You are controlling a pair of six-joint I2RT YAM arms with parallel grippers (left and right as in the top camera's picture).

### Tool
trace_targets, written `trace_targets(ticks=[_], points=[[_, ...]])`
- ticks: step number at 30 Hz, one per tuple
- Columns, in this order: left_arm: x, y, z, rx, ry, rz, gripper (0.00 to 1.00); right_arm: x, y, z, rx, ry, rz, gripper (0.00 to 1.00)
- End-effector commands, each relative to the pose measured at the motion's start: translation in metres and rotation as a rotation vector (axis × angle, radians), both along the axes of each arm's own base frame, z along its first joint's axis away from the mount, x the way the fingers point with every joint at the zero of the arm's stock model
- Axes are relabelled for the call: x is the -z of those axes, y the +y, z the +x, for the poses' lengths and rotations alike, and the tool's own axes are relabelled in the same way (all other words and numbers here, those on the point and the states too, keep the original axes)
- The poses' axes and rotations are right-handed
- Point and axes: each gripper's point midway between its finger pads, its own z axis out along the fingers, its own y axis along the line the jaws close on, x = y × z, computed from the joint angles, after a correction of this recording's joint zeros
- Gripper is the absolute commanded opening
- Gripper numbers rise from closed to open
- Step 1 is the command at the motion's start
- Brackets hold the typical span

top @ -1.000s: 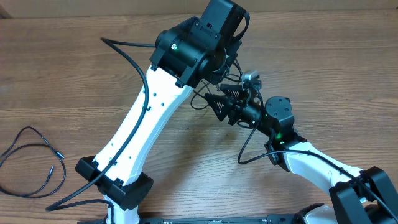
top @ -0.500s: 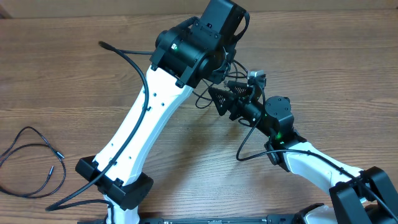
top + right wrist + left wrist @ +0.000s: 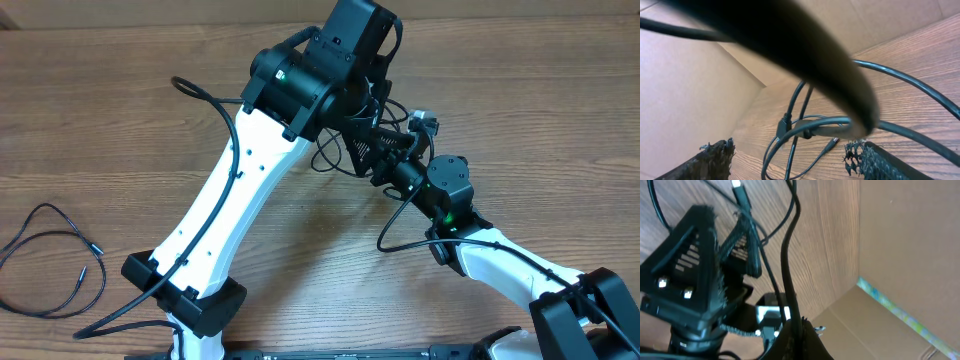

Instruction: Untangle cables

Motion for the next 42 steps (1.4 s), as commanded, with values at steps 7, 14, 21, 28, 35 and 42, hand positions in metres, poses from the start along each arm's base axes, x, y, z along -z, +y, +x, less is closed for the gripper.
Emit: trace_targets(ticks=[7,14,21,28,35,42], points=[[-0.007,-0.018,-0.004,0.024,0.026,-0.086,0.04,-0.004,0.002,0.002,0.015,0.05,0.079,0.8],[-0.01,-0.02,-0.002,0.016,0.015,-0.1,0.04,-0.005,0.009,-0.004,-0.029,0.11,0.151,0.77],[-0.008,-0.013,0.004,-0.023,-0.014,-0.058,0.05,-0.005,0.011,-0.005,-0.042,0.121,0.162,0.7],[-0.009,-0.011,0.009,-0.046,-0.03,-0.054,0.04,-0.011,0.01,-0.004,-0.037,0.096,0.171,0.73],[-0.006,0.01,0.02,-0.138,-0.075,0.035,0.04,-0.019,0.001,0.004,0.026,0.056,0.183,0.76],[0.001,0.074,0.032,-0.34,-0.171,0.324,0.04,-0.022,-0.01,0.01,0.064,0.039,0.189,0.76]])
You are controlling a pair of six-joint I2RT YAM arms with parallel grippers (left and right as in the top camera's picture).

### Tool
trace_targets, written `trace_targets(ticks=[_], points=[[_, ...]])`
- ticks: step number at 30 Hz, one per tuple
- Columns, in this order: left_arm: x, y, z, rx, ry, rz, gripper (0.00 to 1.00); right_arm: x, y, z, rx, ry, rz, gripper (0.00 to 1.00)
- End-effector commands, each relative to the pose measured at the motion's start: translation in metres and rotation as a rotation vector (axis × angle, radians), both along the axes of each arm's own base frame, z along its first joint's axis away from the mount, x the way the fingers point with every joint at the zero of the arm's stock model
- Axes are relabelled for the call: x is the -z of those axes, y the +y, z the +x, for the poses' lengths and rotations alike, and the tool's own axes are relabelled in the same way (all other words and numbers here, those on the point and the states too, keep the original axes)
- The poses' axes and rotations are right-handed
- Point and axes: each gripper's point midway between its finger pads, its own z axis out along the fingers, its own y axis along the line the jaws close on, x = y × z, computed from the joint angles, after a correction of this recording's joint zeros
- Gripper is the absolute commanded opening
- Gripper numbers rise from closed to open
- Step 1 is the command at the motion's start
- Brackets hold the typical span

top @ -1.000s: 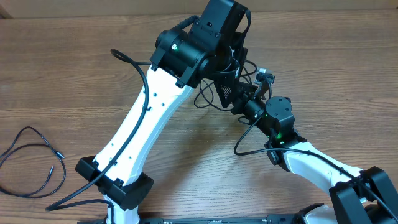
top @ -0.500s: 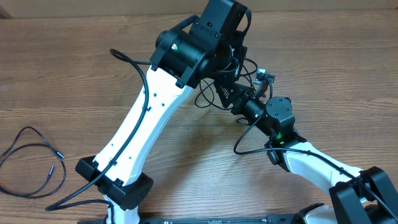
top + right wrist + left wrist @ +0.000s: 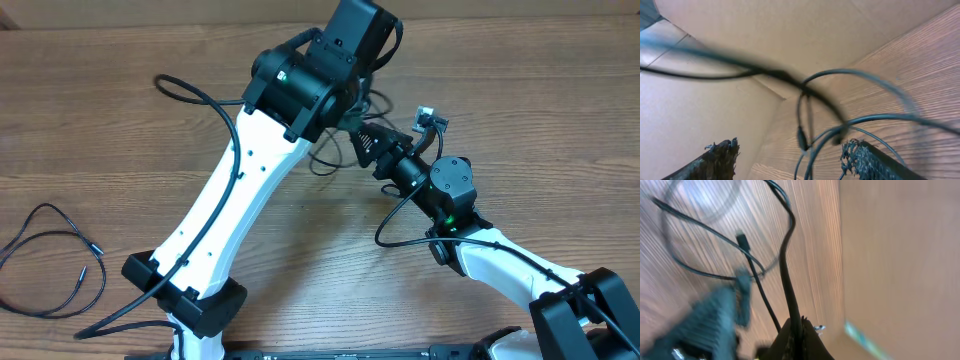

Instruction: Untangle cables

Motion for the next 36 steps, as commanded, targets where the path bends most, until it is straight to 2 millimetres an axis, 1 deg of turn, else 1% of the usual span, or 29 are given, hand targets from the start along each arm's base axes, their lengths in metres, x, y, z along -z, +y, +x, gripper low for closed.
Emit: trace_targets(ticks=[1,5,7,9,12,15,18,21,23,25,27,31,33,36], points=[[-0.002,0.033,0.008,-0.12,-0.063,0.158,0.05,-0.006,-0.011,0.009,0.046,-0.017,0.004,0.76],[0.007,0.045,-0.005,-0.093,-0.008,0.241,0.04,-0.006,-0.027,0.017,0.086,-0.014,0.007,0.75],[0.011,0.047,-0.01,-0.072,0.017,0.263,0.04,-0.006,-0.034,0.02,0.1,-0.011,0.017,0.76],[0.012,0.049,-0.012,-0.068,0.027,0.272,0.04,-0.007,-0.036,0.021,0.107,0.006,0.043,0.75],[0.011,0.047,-0.01,-0.072,0.018,0.261,0.04,-0.008,-0.033,0.02,0.09,0.004,0.051,0.75],[0.01,0.046,-0.008,-0.1,0.009,0.238,0.05,-0.008,-0.026,0.015,0.04,0.005,0.05,0.75],[0.007,0.05,-0.004,-0.155,-0.011,0.228,0.04,-0.008,-0.02,0.01,-0.003,-0.013,0.026,0.76],[0.004,0.054,-0.001,-0.197,-0.031,0.226,0.05,-0.007,-0.017,0.008,-0.028,-0.046,-0.023,0.82],[0.004,0.052,-0.001,-0.203,-0.027,0.209,0.04,-0.006,-0.017,0.008,-0.032,-0.069,-0.055,0.88],[0.005,0.048,-0.001,-0.194,-0.023,0.192,0.04,-0.005,-0.016,0.007,-0.034,-0.097,-0.096,0.92],[0.007,0.043,-0.003,-0.175,-0.006,0.166,0.04,-0.005,-0.016,0.007,-0.037,-0.133,-0.145,0.93],[0.013,0.023,-0.014,-0.104,0.06,0.094,0.04,-0.005,-0.019,0.01,-0.019,-0.18,-0.207,0.96],[0.014,0.019,-0.018,-0.09,0.07,0.092,0.04,-0.006,-0.02,0.011,-0.01,-0.191,-0.217,0.96],[0.014,0.019,-0.018,-0.093,0.062,0.102,0.05,-0.01,-0.02,0.011,-0.007,-0.215,-0.218,0.97]])
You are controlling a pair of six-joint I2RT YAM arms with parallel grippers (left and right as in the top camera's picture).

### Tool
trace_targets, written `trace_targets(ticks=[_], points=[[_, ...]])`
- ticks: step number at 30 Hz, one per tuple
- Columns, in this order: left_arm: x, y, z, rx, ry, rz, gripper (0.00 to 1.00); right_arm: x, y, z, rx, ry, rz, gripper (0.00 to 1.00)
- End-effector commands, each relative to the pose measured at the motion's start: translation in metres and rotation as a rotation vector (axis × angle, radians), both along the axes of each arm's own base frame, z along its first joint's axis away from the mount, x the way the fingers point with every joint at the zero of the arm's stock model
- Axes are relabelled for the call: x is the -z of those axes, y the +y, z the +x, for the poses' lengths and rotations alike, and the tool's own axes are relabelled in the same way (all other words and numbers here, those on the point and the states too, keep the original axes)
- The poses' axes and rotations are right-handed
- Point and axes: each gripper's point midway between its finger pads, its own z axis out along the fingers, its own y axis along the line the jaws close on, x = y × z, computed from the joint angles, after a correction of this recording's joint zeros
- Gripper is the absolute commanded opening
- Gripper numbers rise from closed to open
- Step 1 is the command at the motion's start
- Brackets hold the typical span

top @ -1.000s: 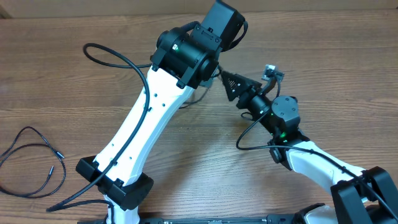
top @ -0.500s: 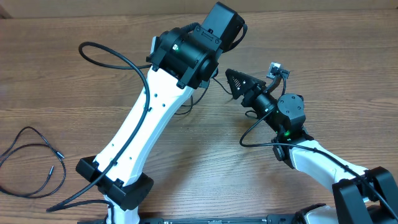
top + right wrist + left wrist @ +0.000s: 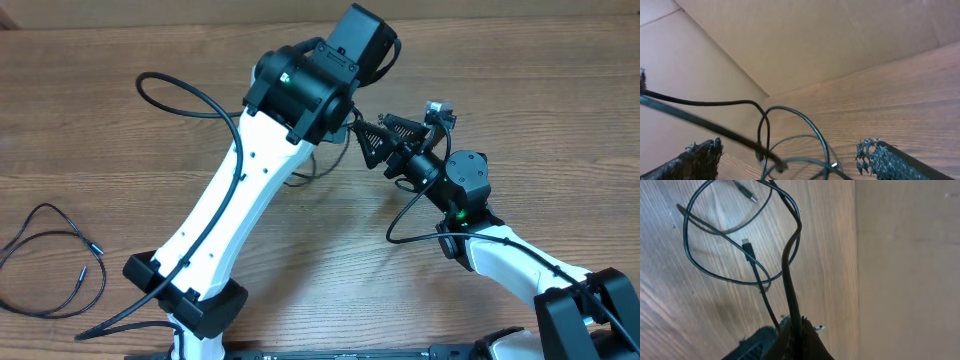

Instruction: Untangle cables

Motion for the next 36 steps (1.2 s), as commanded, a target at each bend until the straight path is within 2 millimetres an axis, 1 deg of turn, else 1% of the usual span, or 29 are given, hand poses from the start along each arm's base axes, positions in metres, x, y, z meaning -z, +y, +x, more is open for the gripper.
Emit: trace_targets(ticks=[1,4,6,8,9,13,16,18,20,23,25,27,30,34,36], points=[[0.001,-0.008,-0.002,0.009,0.008,-0.017,0.04,-0.01,0.0,0.003,0.009,-0.063,-0.028,0.97],[0.003,-0.015,-0.007,0.045,0.036,-0.042,0.04,-0.011,-0.004,0.006,0.034,-0.07,-0.031,0.97],[0.006,-0.023,-0.014,0.106,0.064,-0.052,0.04,-0.011,-0.009,0.01,0.073,-0.073,-0.038,0.97],[0.009,-0.023,-0.02,0.12,0.088,-0.04,0.04,-0.011,-0.016,0.014,0.112,-0.092,-0.069,0.97],[0.011,-0.019,-0.023,0.117,0.1,-0.022,0.04,-0.01,-0.021,0.017,0.141,-0.091,-0.078,0.97],[0.014,0.009,-0.026,0.066,0.115,0.093,0.04,0.002,-0.056,0.031,0.285,-0.043,-0.106,0.98],[0.015,0.031,-0.029,0.029,0.137,0.158,0.04,0.013,-0.088,0.04,0.363,0.001,-0.125,0.98],[0.015,0.037,-0.025,0.051,0.138,0.183,0.04,0.019,-0.108,0.044,0.408,0.028,-0.134,0.98],[0.017,0.039,-0.025,0.077,0.154,0.179,0.04,0.023,-0.127,0.047,0.45,0.046,-0.139,0.98],[0.018,0.04,-0.024,0.089,0.169,0.165,0.04,0.026,-0.147,0.049,0.49,0.061,-0.14,0.98],[0.017,0.042,-0.022,0.072,0.162,0.162,0.04,0.026,-0.149,0.048,0.467,0.065,-0.132,0.97],[0.016,0.041,-0.018,0.062,0.146,0.151,0.04,0.026,-0.141,0.046,0.412,0.064,-0.124,0.96],[0.011,0.041,-0.007,0.046,0.093,0.151,0.04,0.025,-0.119,0.04,0.282,0.06,-0.109,0.94],[0.003,0.036,0.008,0.032,0.028,0.12,0.04,0.022,-0.086,0.022,0.067,0.058,-0.076,0.84],[-0.001,0.033,0.016,0.026,-0.003,0.098,0.04,0.021,-0.073,0.012,-0.032,0.057,-0.064,0.84]])
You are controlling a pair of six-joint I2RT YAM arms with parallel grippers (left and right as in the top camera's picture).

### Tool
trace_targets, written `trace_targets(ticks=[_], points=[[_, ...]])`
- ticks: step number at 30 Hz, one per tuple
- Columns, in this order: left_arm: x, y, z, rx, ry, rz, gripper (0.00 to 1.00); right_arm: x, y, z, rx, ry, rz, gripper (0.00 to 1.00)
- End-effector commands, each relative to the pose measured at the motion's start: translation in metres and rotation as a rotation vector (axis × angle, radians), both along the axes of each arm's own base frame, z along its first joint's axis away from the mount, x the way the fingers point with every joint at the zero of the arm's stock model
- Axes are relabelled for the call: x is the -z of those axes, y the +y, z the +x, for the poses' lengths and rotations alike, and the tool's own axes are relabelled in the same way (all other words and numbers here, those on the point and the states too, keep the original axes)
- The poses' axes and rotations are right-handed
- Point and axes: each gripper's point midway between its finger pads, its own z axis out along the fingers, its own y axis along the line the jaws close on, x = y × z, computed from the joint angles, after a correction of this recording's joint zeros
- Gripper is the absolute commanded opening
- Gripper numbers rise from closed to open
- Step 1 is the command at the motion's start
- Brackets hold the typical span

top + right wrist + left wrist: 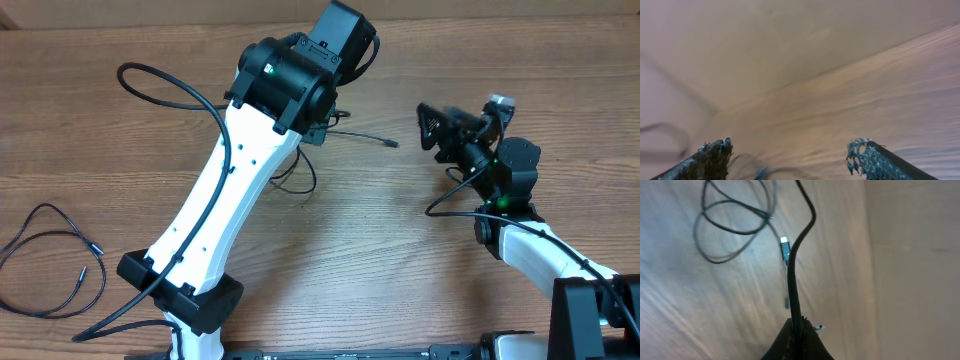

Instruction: Untangle cables

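My left gripper [797, 326] is shut on a black cable [796, 275] that rises from its jaws and bends off the top edge. Below it on the wood lie thin black cable loops [732, 217] and a plug with a pale tip [785, 247]. From overhead, the left wrist [300, 80] hides its own fingers; a loop [300, 178] shows below it, and a cable end [385, 142] points right. My right gripper [432, 125] stands open to the right, apart from the cables. Nothing sits between its fingertips [715, 152].
A separate thin black cable [45, 262] lies coiled at the table's far left. A thick black lead [165, 82] arcs off the left arm. Cardboard walls [790, 40] stand behind the table.
My right gripper, open, has moved right, away from the left wrist and the cables. My left wrist has moved a little back and left, still shut on the cable. A cable end now lies stretched rightward.
At first both grippers were close together over the tangle, the right open with cables across its jaws, the left shut on a cable. At each later moment the two stood further apart. Now the right is clear of the cables and the left still holds its cable.
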Motion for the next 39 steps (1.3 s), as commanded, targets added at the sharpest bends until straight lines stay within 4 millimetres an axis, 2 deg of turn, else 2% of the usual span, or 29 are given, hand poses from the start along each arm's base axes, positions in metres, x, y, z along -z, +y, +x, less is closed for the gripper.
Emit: trace_targets(ticks=[1,7,13,16,18,22,25,29,33,37,39], points=[[-0.01,0.003,0.017,-0.013,-0.073,0.003,0.04,-0.008,0.04,-0.024,-0.269,-0.008,0.043,0.84],[-0.029,0.003,0.05,-0.057,-0.2,-0.075,0.04,0.001,0.073,-0.047,-0.434,0.035,0.046,0.89],[-0.047,0.034,0.08,-0.168,-0.312,-0.085,0.04,0.019,0.096,-0.063,-0.508,0.077,-0.007,0.9],[-0.055,0.038,0.093,-0.137,-0.348,-0.111,0.04,0.02,0.108,-0.07,-0.55,0.052,-0.045,0.9],[-0.063,0.032,0.102,-0.082,-0.378,-0.14,0.04,0.022,0.115,-0.071,-0.556,0.034,-0.074,0.92],[-0.094,0.001,0.119,0.149,-0.5,-0.192,0.04,0.03,0.13,-0.073,-0.536,-0.008,-0.189,0.99],[-0.117,-0.019,0.125,0.282,-0.601,-0.211,0.04,0.04,0.136,-0.074,-0.512,0.003,-0.247,1.0],[-0.158,-0.045,0.126,0.46,-0.762,-0.253,0.04,0.051,0.145,-0.083,-0.524,0.047,-0.271,1.0],[-0.194,-0.054,0.116,0.599,-0.905,-0.2,0.04,0.063,0.145,-0.089,-0.537,0.097,-0.285,1.0],[-0.227,-0.069,0.087,0.866,-1.057,-0.073,0.04,0.07,0.139,-0.086,-0.499,0.125,-0.31,1.0],[-0.237,-0.078,0.07,1.032,-1.136,0.027,0.04,0.069,0.139,-0.085,-0.495,0.116,-0.317,1.0]])
